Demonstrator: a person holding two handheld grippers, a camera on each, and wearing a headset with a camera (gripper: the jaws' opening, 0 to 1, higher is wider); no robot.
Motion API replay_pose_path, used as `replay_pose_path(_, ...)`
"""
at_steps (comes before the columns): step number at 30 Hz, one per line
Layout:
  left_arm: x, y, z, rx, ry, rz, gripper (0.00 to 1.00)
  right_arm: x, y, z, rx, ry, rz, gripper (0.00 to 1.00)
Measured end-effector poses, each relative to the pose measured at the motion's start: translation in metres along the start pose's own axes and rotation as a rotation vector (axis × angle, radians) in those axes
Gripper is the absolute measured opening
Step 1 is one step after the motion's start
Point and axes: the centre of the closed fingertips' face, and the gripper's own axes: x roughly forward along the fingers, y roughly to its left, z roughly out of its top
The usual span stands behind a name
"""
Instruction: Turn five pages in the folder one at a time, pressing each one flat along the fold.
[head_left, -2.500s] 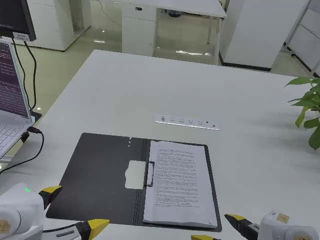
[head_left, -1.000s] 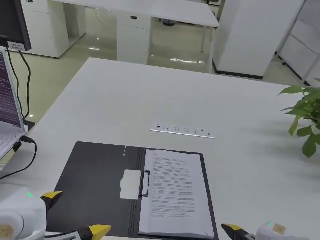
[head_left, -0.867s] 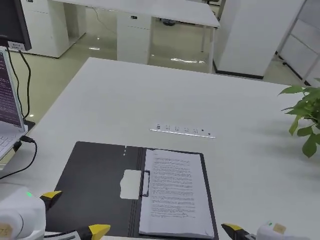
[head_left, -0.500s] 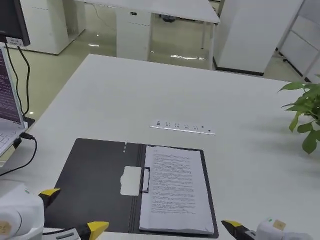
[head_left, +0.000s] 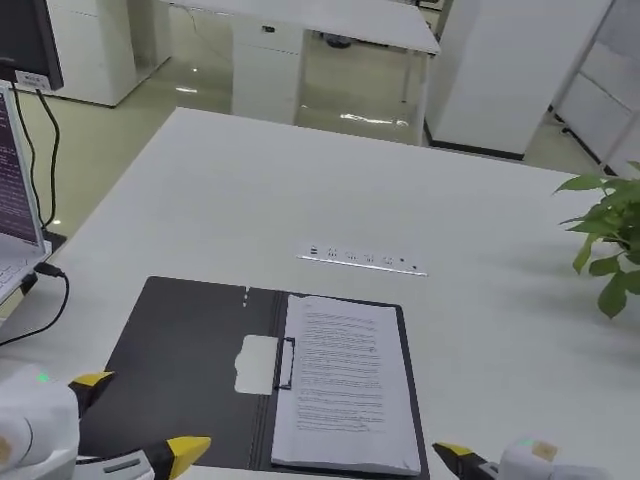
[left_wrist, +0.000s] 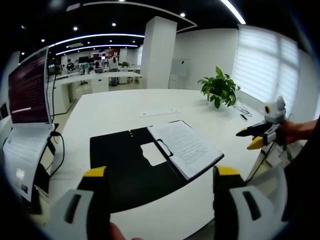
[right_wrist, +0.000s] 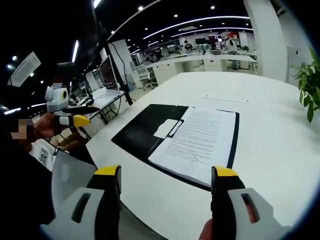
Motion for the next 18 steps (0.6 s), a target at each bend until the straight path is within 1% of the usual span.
replay_pose_path(3,0.0012,0.0005,0.0010,-0.005,-0.005,0.004,0.85,-0.0009,0.0005,0.0027,-0.012,0.002,0.002,0.73)
replay_pose_path(8,0.0017,-0.0011,0.0001,0.007,0.003,-0.007,0.85,-0.0023,-0.0010,0.0044,-0.016,-0.005,-0.003,0.73)
replay_pose_path(14,0.0017,-0.0022,-0.0017,0.020,0.019,-0.017,0.84,-0.0031,-0.0016,-0.0009,-0.001,-0.005,-0.010,0.72)
replay_pose_path(18,0.0056,-0.0023,-0.0030,0.036,0.033,-0.029,0.84,-0.0040,-0.0026,-0.0046,0.001,0.000,-0.014,0.73)
